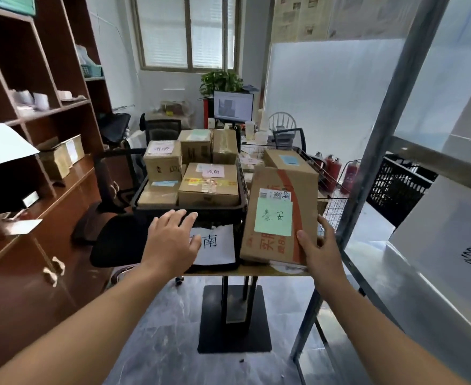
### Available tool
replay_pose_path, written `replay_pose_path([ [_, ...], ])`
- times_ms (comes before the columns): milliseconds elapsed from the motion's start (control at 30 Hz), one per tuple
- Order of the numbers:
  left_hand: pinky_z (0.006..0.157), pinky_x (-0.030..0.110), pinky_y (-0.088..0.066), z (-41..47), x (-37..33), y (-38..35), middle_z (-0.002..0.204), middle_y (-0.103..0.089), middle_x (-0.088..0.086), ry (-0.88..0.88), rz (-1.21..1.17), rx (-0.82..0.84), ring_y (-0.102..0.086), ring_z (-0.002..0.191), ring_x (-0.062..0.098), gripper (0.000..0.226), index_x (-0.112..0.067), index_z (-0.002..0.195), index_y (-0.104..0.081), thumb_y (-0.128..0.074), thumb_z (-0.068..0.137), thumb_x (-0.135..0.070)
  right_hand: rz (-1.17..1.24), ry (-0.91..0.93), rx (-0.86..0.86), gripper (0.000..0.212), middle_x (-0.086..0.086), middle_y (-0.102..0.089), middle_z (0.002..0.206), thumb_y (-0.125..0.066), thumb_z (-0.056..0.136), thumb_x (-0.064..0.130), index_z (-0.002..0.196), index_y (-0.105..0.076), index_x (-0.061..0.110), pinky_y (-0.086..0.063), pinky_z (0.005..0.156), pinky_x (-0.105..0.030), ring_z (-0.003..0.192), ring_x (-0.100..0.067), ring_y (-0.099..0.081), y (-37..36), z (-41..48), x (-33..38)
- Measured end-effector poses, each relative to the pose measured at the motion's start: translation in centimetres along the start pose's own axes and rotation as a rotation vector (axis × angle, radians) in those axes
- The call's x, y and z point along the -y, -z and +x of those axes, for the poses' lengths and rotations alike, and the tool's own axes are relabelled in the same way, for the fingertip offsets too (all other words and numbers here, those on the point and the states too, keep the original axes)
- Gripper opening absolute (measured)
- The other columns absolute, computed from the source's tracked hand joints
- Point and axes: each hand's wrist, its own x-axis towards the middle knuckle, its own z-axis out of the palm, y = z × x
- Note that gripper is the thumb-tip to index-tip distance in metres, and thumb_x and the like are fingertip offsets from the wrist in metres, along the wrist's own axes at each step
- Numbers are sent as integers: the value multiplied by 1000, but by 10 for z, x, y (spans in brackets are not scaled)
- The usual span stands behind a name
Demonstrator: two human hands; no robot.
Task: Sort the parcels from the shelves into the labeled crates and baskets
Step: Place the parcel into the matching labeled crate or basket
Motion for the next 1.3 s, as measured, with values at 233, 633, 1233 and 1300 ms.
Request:
replay_pose_path([
  [233,114,42,-24,128,-17,-25,151,-39,3,-158,-97,-17,-31,138,25,55,-23,147,-38,-47,97,-42,0,50,-146,48,-5,-63,126,-59,103,28,143,-37,43,-63,76,-35,102,-21,-71,-34,105,20],
  [633,119,44,-23,243,-31,-86,152,-37,1,-379,-227,165,-30,141,25,64,-25,149,-34,-48,93,-52,-242,115,-470,64,1,-53,132,-65,99,24,155,-35,35,-54,92,-38,112,-19,-58,11,207,42],
  [1233,118,43,-23,326,-96,-124,156,-34,-5,-366,-390,225,-25,145,19,65,-28,150,-32,-50,92,-52,-738,-366,-21,60,3,-57,94,-65,99,31,154,-41,29,-56,80,-38,80,-17,-61,27,365,41],
  [1300,119,43,-22,331,-102,-128,156,-34,-4,-345,-405,232,-24,145,19,65,-28,150,-32,-51,93,-51,-742,-363,6,60,4,-57,93,-65,99,32,154,-39,32,-57,80,-40,84,-19,-64,31,374,35],
])
